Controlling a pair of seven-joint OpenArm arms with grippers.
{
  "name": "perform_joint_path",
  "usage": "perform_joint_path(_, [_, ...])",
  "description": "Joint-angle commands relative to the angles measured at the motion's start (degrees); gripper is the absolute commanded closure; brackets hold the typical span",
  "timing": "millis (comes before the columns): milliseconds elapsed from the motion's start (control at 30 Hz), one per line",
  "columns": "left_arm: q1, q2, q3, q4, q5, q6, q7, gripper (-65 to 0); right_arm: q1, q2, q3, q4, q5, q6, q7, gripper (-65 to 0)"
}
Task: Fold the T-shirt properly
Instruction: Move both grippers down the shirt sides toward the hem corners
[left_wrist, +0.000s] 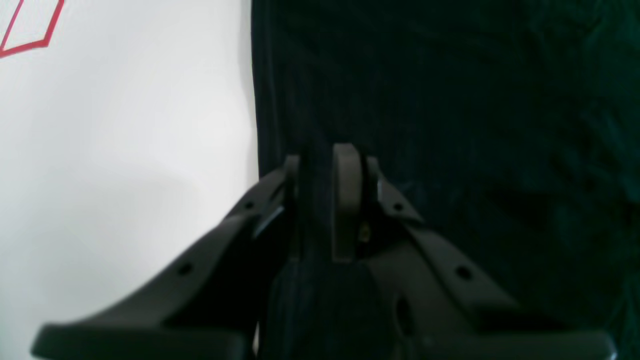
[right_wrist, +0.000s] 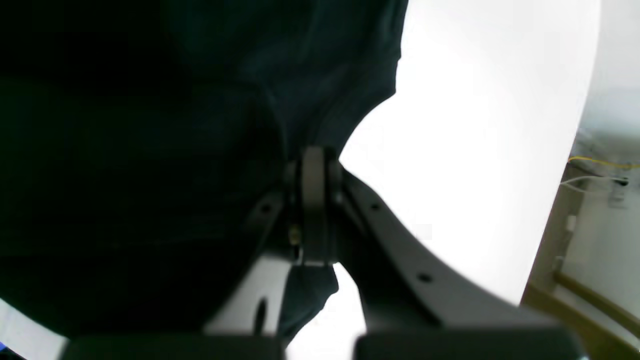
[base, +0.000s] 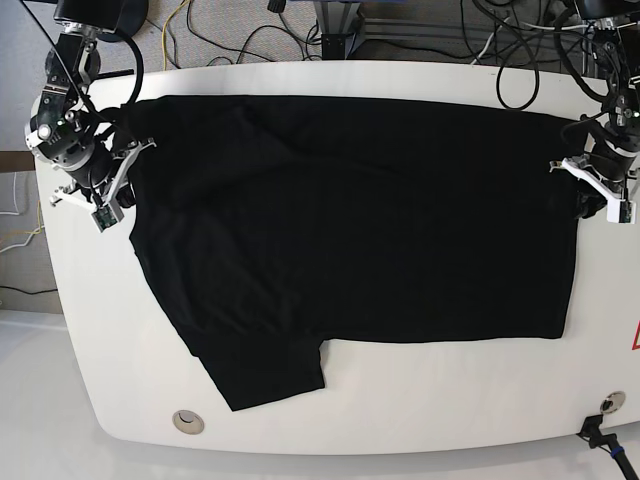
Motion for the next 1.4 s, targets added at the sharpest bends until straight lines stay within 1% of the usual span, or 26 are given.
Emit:
perform_joint_path(0, [-0.64, -1.18, -0.66, 0.67, -0.4, -0.19, -0.8, -7.2, 1.9, 1.02, -0.42, 0.81, 0.57, -0.12, 1.5, 0.0])
perform_joint_path(100, [-1.17, -1.2, -0.62, 0.68, -0.45, -0.12, -0.36, -7.6, 3.32, 0.61, -1.31, 0.93, 0.54, -1.5, 1.77, 0.0])
perform_joint_path(233, [-2.24, -1.34, -0.77, 0.62, -0.36, -0.04, 0.65, -8.3, 5.01, -1.09, -1.69, 0.79, 0.68, -3.38, 2.53, 0.0])
perform_joint_path(367, [-4.43, -1.54, -0.83, 0.45, -0.19, -0.06, 1.36, -9.6, 6.97, -1.87, -1.62, 0.66, 0.69, -3.54, 2.73, -0.9])
perform_joint_path(433, [-5.82, -1.72, -0.92, 0.17, -0.13, -0.15, 1.56, -10.1, 8.35, -1.98, -1.6, -0.2, 0.94, -3.32, 2.56, -6.5])
perform_joint_path(600, [-9.97, -2.31, -1.04, -0.6, 0.19, 0.06, 1.81, -10.7, 12.77, -1.89, -2.14, -4.42, 1.33, -3.2, 1.48, -23.9])
perform_joint_path(633, [-10.65, -2.46, -0.98, -0.88, 0.14, -0.13, 1.78, -10.8, 13.95, -1.81, -2.29, -5.66, 1.45, -3.38, 0.94, -26.0])
perform_joint_path(700, [-11.88, -2.58, -0.92, -1.55, 0.44, -0.21, 1.72, -11.0, 16.02, -1.82, -2.55, -7.87, 1.49, -3.4, 0.58, -28.0])
perform_joint_path(867, [-15.84, -3.16, -0.36, -4.7, 0.57, -0.49, 0.9, -11.7, 22.35, -1.7, -4.59, -14.15, 1.5, -2.98, 1.24, -28.5])
perform_joint_path(900, [-17.07, -2.6, 0.19, -4.97, 0.64, 0.34, 1.02, -11.0, 22.66, -1.97, -4.24, -12.87, 1.75, -3.06, 0.66, -28.8])
perform_joint_path(1100, [-27.57, -2.69, 5.58, -13.42, 0.93, 0.89, 3.65, -14.1, 28.04, -1.95, -4.54, -16.26, 1.43, -3.38, 0.32, -29.0])
perform_joint_path(1200, [-33.51, -2.67, 7.76, -19.69, 0.81, 1.09, 3.86, -15.2, 32.73, -1.92, -4.63, -22.32, 1.48, -3.38, 1.05, -29.1])
perform_joint_path(1367, [-41.94, -2.72, 9.94, -28.41, 0.67, 1.86, 2.86, -16.5, 42.5, -1.83, -5.27, -37.43, 1.35, -3.4, 2.25, -29.2])
